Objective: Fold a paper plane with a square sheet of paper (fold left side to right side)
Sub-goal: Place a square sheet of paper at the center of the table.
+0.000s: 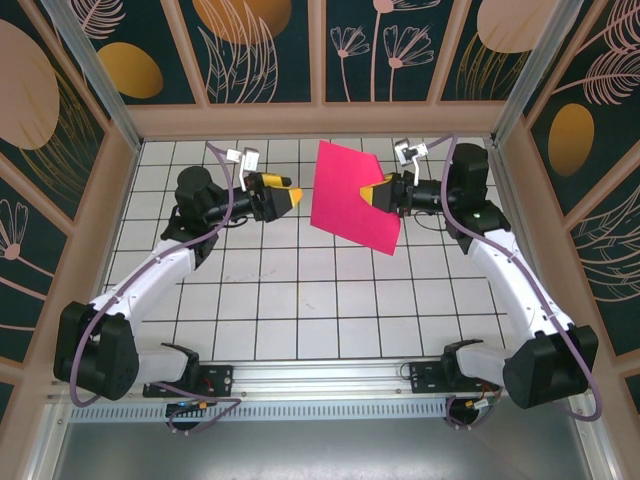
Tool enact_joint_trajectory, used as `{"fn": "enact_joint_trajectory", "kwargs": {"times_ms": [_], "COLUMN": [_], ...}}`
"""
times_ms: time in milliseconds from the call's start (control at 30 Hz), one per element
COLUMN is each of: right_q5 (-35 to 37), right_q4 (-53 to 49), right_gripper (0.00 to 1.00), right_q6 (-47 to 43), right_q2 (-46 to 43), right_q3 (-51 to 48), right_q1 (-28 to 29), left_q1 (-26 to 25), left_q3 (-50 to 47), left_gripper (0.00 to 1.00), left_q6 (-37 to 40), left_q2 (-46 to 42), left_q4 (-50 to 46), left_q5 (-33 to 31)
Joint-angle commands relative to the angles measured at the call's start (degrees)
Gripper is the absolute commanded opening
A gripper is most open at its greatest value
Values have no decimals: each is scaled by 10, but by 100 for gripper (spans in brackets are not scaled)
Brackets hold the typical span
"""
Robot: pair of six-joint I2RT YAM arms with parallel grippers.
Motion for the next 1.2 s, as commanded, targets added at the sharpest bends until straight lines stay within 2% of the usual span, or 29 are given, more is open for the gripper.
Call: {"fn": "enact_joint_trajectory", "kwargs": {"times_ms": [0,300,400,533,667,733,800,833,1067,1167], "right_q5": [-38,-32,-28,-16,11,26,47,64,250,324], "right_q4": [2,14,16,8,-16,-32,-44,-53,-127,-143], "right_gripper": [24,24,24,24,25,26,32,36,77,87], "right_q6": [1,3,3,-4,-18,-28,-34,-37,-43,-33], "right_q2": [-13,-11,-9,-11,-8,-8,-10,-12,-23,-28], "right_q3": [22,28,29,28,25,26,24,23,-1,-24], "right_q1": [6,36,38,39,37,35,31,28,-14,-36], "left_q1": [-16,-49,-59,-60,-61,-61,-61,-61,-61,-61], "left_q3": [24,46,61,56,53,46,32,29,-28,-60], "left_gripper": [98,98,91,70,31,15,1,0,0,0], "left_q6": [13,34,44,46,43,44,45,46,12,-9], "left_q2": [8,32,35,34,38,38,38,38,70,100], "left_q4": [25,5,-7,-10,-13,-15,-19,-25,-29,-23], "left_q5": [46,64,68,68,67,62,53,46,-12,-27]}}
